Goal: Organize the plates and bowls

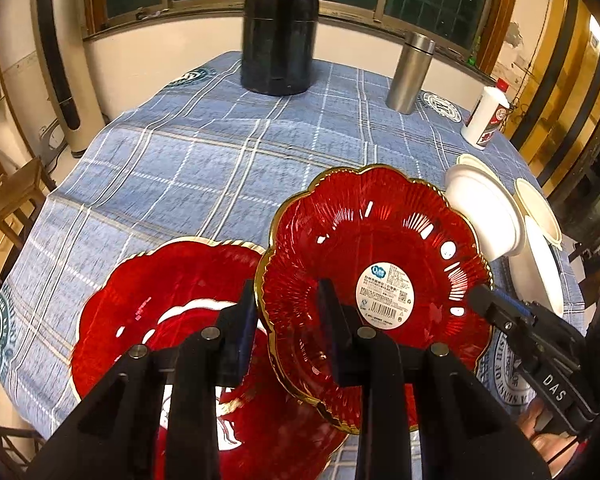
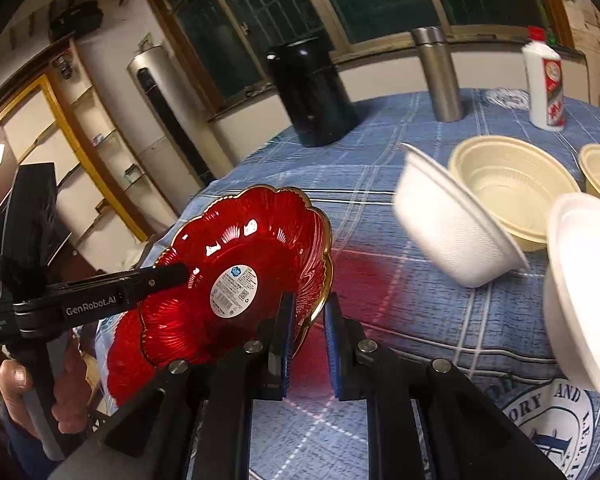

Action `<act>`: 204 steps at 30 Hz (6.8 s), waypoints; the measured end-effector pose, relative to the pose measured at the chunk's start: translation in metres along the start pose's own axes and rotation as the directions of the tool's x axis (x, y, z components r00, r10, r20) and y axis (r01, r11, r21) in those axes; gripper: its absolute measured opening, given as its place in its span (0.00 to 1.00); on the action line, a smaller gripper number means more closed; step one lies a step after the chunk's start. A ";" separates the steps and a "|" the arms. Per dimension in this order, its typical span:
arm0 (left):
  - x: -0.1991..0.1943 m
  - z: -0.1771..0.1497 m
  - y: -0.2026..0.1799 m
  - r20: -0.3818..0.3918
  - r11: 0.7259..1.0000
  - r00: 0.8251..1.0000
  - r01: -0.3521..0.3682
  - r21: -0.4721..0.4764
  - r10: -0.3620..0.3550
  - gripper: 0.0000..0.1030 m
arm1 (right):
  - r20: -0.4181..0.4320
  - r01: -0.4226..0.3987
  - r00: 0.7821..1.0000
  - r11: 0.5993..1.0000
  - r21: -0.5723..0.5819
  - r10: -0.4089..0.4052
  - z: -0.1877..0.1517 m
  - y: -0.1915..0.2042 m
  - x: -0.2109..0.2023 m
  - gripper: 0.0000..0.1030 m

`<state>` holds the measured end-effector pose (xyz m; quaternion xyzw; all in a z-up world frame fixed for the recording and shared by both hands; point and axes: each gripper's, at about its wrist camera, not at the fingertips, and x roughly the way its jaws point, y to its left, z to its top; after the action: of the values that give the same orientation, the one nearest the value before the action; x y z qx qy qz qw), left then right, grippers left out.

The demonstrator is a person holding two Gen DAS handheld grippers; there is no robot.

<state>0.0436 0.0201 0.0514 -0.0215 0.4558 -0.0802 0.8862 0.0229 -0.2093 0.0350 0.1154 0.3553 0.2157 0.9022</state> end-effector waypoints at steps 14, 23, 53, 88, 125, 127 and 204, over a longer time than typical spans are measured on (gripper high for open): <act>-0.021 -0.052 0.081 -0.020 0.992 0.998 -0.060 -0.112 0.058 0.26 | -0.054 -0.031 0.998 0.981 -0.192 0.021 -0.025 0.094 0.017 0.14; -0.006 -0.067 0.111 -0.058 0.986 0.995 -0.087 -0.141 0.080 0.26 | -0.150 -0.002 0.988 0.962 -0.273 -0.041 -0.038 0.125 0.050 0.14; -0.038 -0.055 0.085 0.043 0.997 0.998 -0.037 -0.062 0.040 0.37 | -0.013 0.025 1.000 0.987 -0.158 -0.028 -0.003 0.088 -0.003 0.32; 0.011 0.029 -0.065 -0.123 0.988 0.983 0.143 0.060 -0.135 0.37 | -0.009 -0.057 0.998 0.956 0.287 0.062 0.037 -0.098 -0.016 0.38; 0.098 0.057 -0.106 -0.192 0.985 0.975 0.135 0.103 -0.113 0.11 | -0.080 0.180 0.983 0.954 0.239 -0.166 0.021 -0.098 0.002 0.12; 0.091 0.054 -0.107 -0.172 0.985 0.981 0.116 0.129 -0.093 0.11 | -0.078 0.170 0.985 0.956 0.240 -0.156 0.022 -0.096 0.000 0.12; -0.029 -0.049 0.110 -0.037 0.988 0.999 -0.017 -0.156 0.011 0.12 | -0.207 -0.213 0.955 0.977 0.032 0.215 -0.039 0.084 0.044 0.31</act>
<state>0.0006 0.1351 0.0340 -0.0862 0.4765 -0.0385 0.8741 -0.0010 -0.1129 0.0112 0.1341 0.4344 0.3213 0.8307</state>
